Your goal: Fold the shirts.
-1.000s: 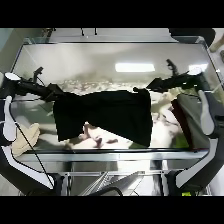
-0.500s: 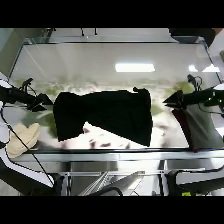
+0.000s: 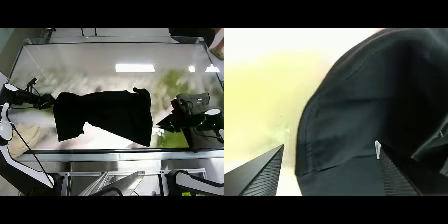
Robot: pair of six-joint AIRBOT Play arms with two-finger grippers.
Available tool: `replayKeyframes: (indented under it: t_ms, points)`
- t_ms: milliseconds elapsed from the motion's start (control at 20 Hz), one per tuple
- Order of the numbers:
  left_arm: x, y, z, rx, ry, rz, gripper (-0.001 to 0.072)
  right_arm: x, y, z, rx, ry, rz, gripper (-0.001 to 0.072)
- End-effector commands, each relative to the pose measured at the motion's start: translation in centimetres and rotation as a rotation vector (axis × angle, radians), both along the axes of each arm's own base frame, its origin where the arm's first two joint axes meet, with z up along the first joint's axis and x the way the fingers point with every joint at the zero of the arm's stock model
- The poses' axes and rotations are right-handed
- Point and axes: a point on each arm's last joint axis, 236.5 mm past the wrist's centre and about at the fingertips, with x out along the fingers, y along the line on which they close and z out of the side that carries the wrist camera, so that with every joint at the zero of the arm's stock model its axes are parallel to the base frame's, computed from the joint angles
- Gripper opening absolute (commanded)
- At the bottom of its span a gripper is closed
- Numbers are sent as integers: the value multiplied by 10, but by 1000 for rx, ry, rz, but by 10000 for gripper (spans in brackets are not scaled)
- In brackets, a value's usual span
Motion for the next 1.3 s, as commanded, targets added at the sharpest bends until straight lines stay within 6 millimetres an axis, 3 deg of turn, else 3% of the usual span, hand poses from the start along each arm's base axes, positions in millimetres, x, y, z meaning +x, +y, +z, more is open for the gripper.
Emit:
replayKeyframes:
  t_ms: [0,50,100,150,200,350,550,900,950,1000,1150,1250]
  points:
    - [-23,-12,-16,-55,89,-70,587,-22,9,-6,1,12,11,366]
    - [-26,-13,-15,-61,91,-85,343,-25,10,-8,1,22,4,366]
    - [-26,-14,-13,-64,86,-96,169,-27,11,-11,-1,33,-4,366]
    - [-24,-14,-10,-65,83,-103,53,-28,9,-16,-13,44,-18,366]
    - [-23,-16,-5,-66,79,-118,19,-30,5,-24,-44,55,-28,367]
    - [-19,-20,14,-73,71,-160,19,-35,-17,-48,-173,122,-68,368]
    - [-17,-16,34,-79,79,-165,18,-41,-6,-65,-191,133,-83,369]
    - [-29,-20,39,-107,126,-191,18,-60,71,-88,-132,158,77,364]
    - [-34,-22,41,-117,142,-203,18,-56,80,-84,-103,131,85,298]
    - [-38,-24,43,-128,159,-212,18,-49,88,-76,-68,92,89,34]
    - [-48,-34,53,-179,188,-213,17,-25,95,-44,-15,-15,99,19]
    - [-65,-63,81,-323,170,-245,17,-9,100,4,25,-137,142,18]
